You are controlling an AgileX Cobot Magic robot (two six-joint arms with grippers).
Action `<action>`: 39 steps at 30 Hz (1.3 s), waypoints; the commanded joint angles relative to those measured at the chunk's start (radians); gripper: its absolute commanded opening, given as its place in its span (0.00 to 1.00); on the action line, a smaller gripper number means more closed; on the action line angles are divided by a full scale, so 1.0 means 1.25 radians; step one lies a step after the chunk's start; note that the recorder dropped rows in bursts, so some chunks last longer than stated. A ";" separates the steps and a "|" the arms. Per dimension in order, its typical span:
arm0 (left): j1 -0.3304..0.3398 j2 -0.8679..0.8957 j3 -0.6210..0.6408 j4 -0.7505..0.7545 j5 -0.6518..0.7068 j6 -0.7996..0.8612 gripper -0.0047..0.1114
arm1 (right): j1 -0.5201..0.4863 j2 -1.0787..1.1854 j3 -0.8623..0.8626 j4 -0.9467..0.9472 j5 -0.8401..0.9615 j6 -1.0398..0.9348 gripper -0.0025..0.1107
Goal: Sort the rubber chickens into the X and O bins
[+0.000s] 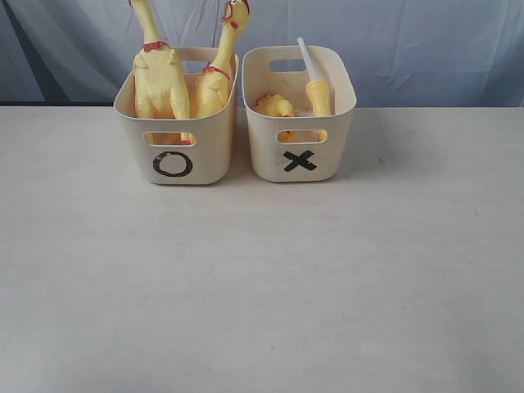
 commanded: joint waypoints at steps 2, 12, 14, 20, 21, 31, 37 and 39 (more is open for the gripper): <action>-0.010 -0.003 0.003 0.001 0.000 -0.002 0.04 | -0.003 -0.003 0.004 0.002 -0.003 0.004 0.02; -0.010 -0.003 0.003 0.002 0.000 -0.002 0.04 | 0.000 -0.003 0.004 0.002 -0.003 0.004 0.02; -0.010 -0.003 0.003 0.002 0.000 -0.002 0.04 | 0.015 -0.003 0.004 0.002 -0.003 0.004 0.02; -0.010 -0.003 0.003 0.002 0.000 -0.002 0.04 | 0.038 -0.003 0.004 0.002 -0.003 0.004 0.02; -0.010 -0.003 0.003 0.002 0.000 -0.002 0.04 | 0.044 -0.003 0.004 0.002 -0.003 0.004 0.02; -0.010 -0.003 0.003 0.002 0.000 -0.002 0.04 | 0.049 -0.003 0.004 0.002 -0.003 0.004 0.02; -0.010 -0.003 0.003 0.002 0.000 -0.002 0.04 | 0.049 -0.003 0.004 0.002 -0.003 0.004 0.02; -0.010 -0.003 0.003 0.002 0.000 -0.002 0.04 | 0.049 -0.003 0.004 0.002 -0.003 0.004 0.02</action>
